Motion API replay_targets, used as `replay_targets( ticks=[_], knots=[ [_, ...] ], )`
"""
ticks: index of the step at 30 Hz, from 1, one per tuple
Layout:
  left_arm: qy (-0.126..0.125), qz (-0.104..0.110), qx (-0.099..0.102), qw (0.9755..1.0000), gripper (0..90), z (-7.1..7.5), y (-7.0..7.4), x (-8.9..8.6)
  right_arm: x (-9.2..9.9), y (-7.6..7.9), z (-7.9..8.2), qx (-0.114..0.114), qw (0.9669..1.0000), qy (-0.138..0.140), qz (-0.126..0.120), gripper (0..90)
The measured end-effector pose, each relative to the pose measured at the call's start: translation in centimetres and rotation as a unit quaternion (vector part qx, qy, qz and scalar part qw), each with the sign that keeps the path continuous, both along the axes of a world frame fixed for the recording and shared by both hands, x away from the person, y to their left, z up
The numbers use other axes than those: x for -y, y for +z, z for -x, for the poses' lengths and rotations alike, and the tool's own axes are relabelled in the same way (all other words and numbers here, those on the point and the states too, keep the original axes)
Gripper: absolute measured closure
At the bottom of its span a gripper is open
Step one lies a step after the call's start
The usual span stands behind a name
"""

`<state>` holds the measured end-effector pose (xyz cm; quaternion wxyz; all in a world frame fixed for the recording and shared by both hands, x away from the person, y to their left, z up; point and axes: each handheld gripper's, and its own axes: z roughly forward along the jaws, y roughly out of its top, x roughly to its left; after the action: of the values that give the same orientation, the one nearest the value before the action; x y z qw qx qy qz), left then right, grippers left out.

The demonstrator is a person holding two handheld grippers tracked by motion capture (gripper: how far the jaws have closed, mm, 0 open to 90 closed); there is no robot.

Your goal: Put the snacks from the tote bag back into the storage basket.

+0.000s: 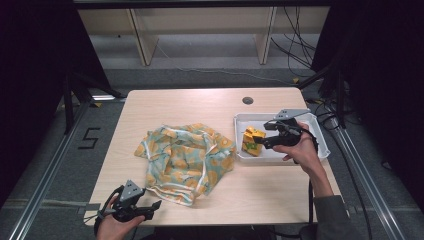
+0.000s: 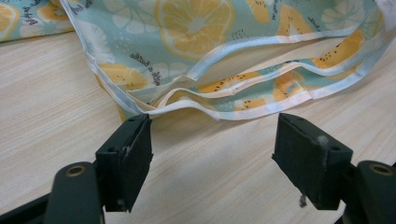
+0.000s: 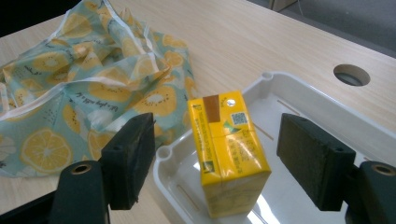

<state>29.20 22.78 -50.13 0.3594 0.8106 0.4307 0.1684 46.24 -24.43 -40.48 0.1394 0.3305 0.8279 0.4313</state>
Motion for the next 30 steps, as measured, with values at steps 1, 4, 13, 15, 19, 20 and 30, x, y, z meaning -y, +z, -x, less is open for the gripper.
replay_targets(
  ticks=[1, 4, 13, 15, 19, 20, 30],
  knots=[
    [-0.001, -0.001, 0.0, 1.0, 27.4, 0.0, 0.0, 0.0, 0.0, 0.0, 0.3, -0.002, 1.0, -0.005, -0.003, 29.7],
    [-0.002, -0.005, -0.005, 1.0, 27.4, 0.0, 0.1, -0.1, 0.3, 0.2, 0.8, -0.003, 1.0, -0.001, -0.002, 32.6],
    [0.008, 0.004, -0.004, 1.0, 27.4, 0.0, -0.1, 0.2, 0.8, 0.2, 2.4, 0.004, 1.0, 0.002, -0.005, 63.2],
    [0.01, 0.001, -0.004, 0.9999, 27.5, 0.1, 0.0, 0.2, 0.8, 0.1, 2.7, 0.006, 0.9999, 0.009, 0.002, 71.8],
    [-0.002, -0.004, -0.005, 1.0, 27.5, 0.0, 0.1, 0.1, 0.4, -0.6, 3.0, 0.001, 0.9992, 0.03, 0.026, 85.6],
    [-0.004, -0.007, -0.007, 0.9999, 27.5, 0.1, 0.1, 0.1, 0.4, -0.8, 2.9, -0.001, 0.9988, 0.035, 0.035, 87.5],
    [-0.004, -0.005, -0.003, 1.0, 27.5, 0.0, -0.1, 0.2, -0.2, -2.1, 2.4, -0.013, 0.9984, 0.028, 0.047, 90.0]
  ],
)
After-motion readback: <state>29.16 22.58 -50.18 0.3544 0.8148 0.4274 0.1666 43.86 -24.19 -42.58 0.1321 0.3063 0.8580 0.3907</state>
